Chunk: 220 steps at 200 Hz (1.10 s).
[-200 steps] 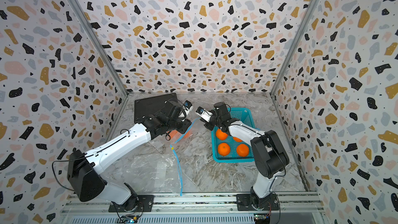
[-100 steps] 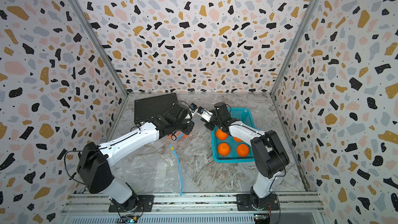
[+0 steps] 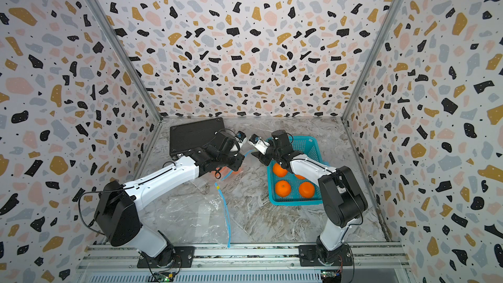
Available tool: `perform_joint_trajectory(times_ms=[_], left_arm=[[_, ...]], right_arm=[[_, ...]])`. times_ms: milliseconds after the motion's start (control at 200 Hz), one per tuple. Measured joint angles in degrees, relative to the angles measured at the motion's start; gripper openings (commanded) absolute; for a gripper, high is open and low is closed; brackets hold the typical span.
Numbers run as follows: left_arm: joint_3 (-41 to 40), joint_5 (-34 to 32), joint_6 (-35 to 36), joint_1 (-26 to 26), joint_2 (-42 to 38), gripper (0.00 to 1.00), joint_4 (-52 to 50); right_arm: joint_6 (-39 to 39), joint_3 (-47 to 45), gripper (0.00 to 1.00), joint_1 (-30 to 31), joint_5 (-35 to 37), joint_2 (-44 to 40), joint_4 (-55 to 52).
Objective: Open the zip-top bag and take out the orange
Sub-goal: Open the zipper of the food storage bag at the center of the board.
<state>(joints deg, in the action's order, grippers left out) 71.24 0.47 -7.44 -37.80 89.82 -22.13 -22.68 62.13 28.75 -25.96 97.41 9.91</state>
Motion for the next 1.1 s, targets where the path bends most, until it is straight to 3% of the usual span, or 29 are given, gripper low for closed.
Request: perform_joint_trajectory(times_ms=[80, 165, 245, 365, 501, 706, 846, 1101], left_arm=[[-0.7, 2.4, -2.4, 2.3, -0.6, 0.00, 1.2], [-1.9, 3.1, -4.7, 3.8, -2.2, 0.00, 2.4], [-2.9, 3.8, -7.1, 3.7, -4.4, 0.00, 3.2], [-3.3, 4.8, -9.9, 3.6, -7.2, 0.00, 4.7], [-3.4, 6.5, -11.8, 3.6, -8.3, 0.00, 6.2], [-5.2, 8.2, -13.8, 4.0, -8.2, 0.00, 7.8], [-6.7, 7.8, -14.9, 4.3, -8.2, 0.00, 9.8], [-7.8, 6.0, -16.2, 5.1, -8.3, 0.00, 11.6]], right_arm=[[5.2, 0.0, 0.66, 0.2, -0.6, -0.9, 0.2], [13.0, 0.1, 0.64, 0.3, -0.8, -2.4, 0.4], [21.6, 0.8, 0.56, 0.7, -1.4, -3.8, 0.2], [33.0, 3.0, 0.55, 1.3, -3.6, -4.0, 0.7], [40.8, 2.4, 0.57, 2.8, -5.9, -4.1, 2.9], [47.2, 1.4, 0.61, 4.2, -10.2, -3.9, 7.0], [48.3, 2.6, 0.52, 4.4, -11.0, -2.4, 6.6], [50.5, 3.1, 0.51, 4.7, -10.4, 0.0, 5.4]])
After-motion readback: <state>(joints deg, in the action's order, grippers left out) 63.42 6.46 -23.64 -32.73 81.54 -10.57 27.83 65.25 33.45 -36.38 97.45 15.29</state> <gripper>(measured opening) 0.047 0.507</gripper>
